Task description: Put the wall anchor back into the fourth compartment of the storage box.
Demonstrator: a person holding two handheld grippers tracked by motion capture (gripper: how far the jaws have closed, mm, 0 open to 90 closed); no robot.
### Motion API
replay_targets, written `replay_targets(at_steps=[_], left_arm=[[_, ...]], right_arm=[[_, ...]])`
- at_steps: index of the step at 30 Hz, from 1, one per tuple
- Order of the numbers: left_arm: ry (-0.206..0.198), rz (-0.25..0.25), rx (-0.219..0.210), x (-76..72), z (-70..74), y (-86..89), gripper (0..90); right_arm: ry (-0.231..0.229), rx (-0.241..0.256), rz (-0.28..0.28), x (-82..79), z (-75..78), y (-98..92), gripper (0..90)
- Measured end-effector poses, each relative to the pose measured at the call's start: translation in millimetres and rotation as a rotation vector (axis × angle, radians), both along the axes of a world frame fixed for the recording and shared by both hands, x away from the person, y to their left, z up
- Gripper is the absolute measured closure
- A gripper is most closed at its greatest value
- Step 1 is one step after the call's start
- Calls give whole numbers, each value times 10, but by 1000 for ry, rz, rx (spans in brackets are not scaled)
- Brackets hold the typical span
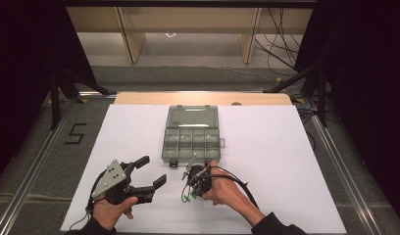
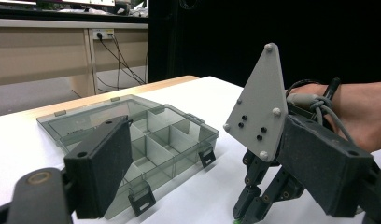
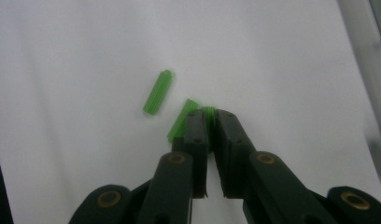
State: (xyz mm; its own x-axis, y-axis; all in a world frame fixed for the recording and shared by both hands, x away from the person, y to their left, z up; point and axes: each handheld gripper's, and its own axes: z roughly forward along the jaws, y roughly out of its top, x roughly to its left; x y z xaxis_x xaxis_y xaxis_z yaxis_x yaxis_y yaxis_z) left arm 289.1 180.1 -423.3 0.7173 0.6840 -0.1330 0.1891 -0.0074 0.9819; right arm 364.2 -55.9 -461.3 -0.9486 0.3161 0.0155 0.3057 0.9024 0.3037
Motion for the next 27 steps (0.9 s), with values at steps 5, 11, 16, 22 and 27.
replay_targets(at_steps=[5,11,16,22,27], left_arm=[[-3,-1,-1,-2,5,1,167],[-3,-2,-1,-3,6,1,170],[-3,-2,0,-4,5,-3,170],[-3,-2,-1,-3,5,-2,170],[-3,-3,0,-3,5,-3,170]], right_arm=[[2,2,-2,11,11,-3,844],[-14,48,-8,69,160,-86,844],[-38,89,-17,125,288,-165,844],[-67,112,-40,182,397,-234,844],[-91,128,-59,228,480,-279,844]])
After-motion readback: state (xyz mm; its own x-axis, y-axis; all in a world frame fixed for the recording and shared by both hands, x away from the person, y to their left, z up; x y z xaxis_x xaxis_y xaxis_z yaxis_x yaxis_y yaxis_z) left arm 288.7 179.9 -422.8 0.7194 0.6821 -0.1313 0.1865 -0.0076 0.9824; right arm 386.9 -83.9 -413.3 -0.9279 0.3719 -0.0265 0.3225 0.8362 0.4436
